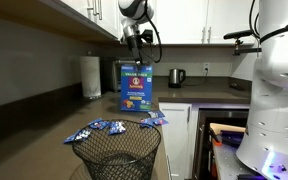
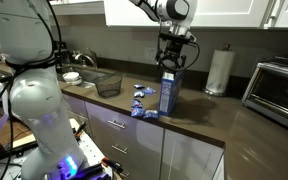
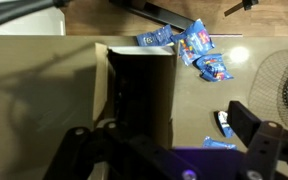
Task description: Slide the box to the left
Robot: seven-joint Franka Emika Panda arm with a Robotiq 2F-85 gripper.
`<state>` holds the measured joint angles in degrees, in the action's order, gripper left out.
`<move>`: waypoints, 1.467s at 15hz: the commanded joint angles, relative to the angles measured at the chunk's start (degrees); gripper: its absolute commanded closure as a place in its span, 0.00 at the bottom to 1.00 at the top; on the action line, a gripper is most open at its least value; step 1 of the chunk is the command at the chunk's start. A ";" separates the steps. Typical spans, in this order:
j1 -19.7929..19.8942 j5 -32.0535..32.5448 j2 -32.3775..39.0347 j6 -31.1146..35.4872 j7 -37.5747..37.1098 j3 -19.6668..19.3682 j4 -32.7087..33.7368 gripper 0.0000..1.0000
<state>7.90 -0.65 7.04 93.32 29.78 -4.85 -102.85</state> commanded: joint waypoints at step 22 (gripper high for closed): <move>-2.19 4.88 -10.17 1.46 0.12 0.35 -4.83 0.00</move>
<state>6.43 2.06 0.19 93.37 29.77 -4.54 -105.00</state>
